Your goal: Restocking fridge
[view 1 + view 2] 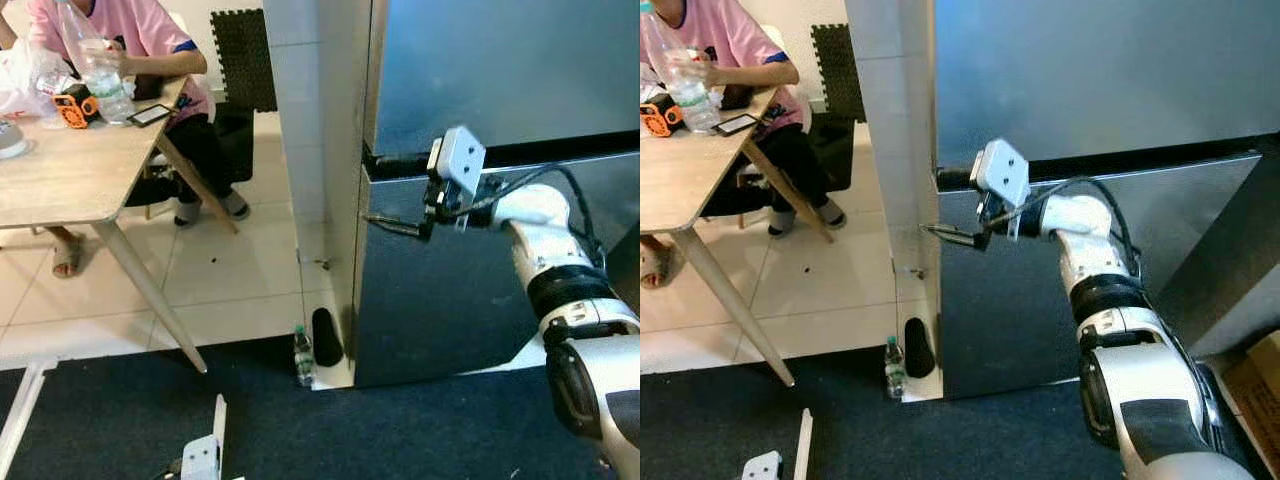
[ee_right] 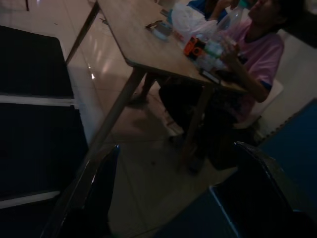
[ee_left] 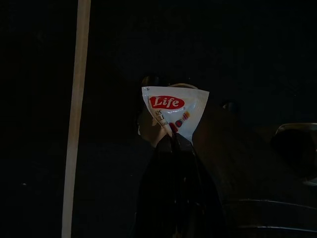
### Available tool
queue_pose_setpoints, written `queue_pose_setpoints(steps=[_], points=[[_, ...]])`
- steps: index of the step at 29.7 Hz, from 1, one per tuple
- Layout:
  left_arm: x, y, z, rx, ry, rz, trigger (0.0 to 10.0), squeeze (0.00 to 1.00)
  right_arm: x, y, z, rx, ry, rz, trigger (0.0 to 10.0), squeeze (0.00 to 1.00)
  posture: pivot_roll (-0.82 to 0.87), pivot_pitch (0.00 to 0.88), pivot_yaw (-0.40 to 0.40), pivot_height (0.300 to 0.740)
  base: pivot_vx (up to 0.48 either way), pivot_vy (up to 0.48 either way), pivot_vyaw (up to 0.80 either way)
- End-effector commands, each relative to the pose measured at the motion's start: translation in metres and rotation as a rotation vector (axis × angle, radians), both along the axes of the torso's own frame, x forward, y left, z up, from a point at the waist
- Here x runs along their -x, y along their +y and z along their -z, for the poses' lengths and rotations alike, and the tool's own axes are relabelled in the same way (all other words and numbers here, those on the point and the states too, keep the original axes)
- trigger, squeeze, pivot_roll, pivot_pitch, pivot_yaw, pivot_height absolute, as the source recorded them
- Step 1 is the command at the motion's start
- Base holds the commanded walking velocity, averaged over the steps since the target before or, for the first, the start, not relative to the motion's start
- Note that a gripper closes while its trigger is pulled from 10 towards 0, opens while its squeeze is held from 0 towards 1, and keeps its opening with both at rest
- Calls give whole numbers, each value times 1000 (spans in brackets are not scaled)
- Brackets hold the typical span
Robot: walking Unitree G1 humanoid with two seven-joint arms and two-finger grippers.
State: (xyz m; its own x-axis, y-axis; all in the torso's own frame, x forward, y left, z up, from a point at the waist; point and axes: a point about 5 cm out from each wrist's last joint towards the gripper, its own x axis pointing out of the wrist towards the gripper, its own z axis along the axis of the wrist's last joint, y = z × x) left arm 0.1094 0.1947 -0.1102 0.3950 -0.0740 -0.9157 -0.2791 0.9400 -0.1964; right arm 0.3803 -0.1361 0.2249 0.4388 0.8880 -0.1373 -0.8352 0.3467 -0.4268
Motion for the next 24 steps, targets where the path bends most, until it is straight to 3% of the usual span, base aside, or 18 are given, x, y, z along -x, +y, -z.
queue_pose_setpoints(steps=[1, 2, 4, 5, 8, 19, 24], points=[[16, -3, 5, 11, 60, 8, 10000, 0, -3, 4, -3, 106, -32, 13, 10000, 0, -30, 0, -12, 740, 0, 0, 0], [16, -3, 5, 11, 60, 8, 10000, 0, -3, 4, -3, 106, -32, 13, 10000, 0, -30, 0, -12, 740, 0, 0, 0], [17, -4, 5, 13, 62, 7, 10000, 0, -8, 5, -3, 251, -78, 47, 10000, 0, -29, 0, -13, 740, 0, 0, 0], [17, -4, 5, 13, 62, 7, 10000, 0, -8, 5, -3, 251, -78, 47, 10000, 0, -29, 0, -13, 740, 0, 0, 0], [19, -4, 5, 16, 65, 5, 10000, 0, -12, -1, 3, 412, -107, 100, 10000, 0, -26, 0, -15, 740, 0, 0, 0], [26, 2, 6, 6, 74, -12, 10000, 0, -23, -13, -1, 596, -132, 251, 10000, 0, -15, 0, -22, 740, 0, 0, 0], [27, 6, 6, 1, 73, -22, 10000, 0, -26, -16, -3, 634, -145, 295, 10000, 0, -9, 0, -25, 740, 0, 0, 0]])
